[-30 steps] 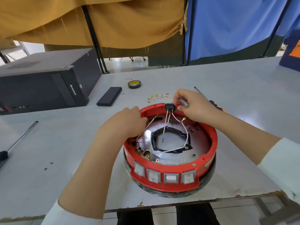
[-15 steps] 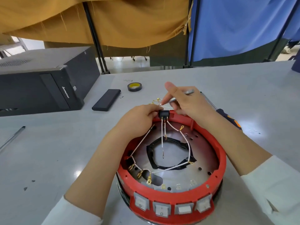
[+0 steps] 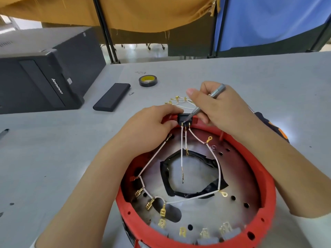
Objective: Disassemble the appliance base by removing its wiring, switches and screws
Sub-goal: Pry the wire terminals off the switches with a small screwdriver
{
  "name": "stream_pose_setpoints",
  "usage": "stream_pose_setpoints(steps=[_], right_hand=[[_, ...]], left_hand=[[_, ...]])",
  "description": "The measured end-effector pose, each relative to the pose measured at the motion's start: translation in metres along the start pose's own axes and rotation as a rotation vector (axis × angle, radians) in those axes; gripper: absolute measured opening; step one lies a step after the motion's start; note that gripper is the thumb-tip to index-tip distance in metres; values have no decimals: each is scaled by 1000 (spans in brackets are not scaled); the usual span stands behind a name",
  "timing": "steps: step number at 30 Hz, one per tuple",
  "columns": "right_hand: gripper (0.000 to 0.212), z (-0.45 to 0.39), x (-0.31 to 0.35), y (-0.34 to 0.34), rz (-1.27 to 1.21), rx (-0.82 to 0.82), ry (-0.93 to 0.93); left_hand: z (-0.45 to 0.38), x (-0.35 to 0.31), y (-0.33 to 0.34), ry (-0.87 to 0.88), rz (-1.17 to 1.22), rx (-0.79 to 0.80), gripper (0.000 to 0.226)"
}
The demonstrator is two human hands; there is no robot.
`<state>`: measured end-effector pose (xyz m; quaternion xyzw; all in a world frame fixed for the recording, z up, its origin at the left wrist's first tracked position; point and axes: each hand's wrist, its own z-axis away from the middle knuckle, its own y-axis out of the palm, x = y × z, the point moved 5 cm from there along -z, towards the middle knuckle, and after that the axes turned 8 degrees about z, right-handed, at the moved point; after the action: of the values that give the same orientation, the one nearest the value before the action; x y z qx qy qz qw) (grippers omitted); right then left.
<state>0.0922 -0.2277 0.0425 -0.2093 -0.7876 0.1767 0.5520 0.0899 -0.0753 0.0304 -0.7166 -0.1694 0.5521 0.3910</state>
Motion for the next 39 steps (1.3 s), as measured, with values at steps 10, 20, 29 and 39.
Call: stream_pose_setpoints(steps=[10, 20, 29, 39], right_hand=[[35, 0, 4, -1, 15, -24, -5], [35, 1, 3, -7, -153, -58, 26], [32, 2, 3, -3, 175, -25, 8], [29, 3, 3, -1, 184, -13, -8]], left_hand=[[-1, -1, -1, -17, 7, 3, 32], [0, 2, 0, -23, 28, 10, 31], [1, 0, 0, -7, 30, 8, 36], [2, 0, 0, -6, 17, 2, 34]])
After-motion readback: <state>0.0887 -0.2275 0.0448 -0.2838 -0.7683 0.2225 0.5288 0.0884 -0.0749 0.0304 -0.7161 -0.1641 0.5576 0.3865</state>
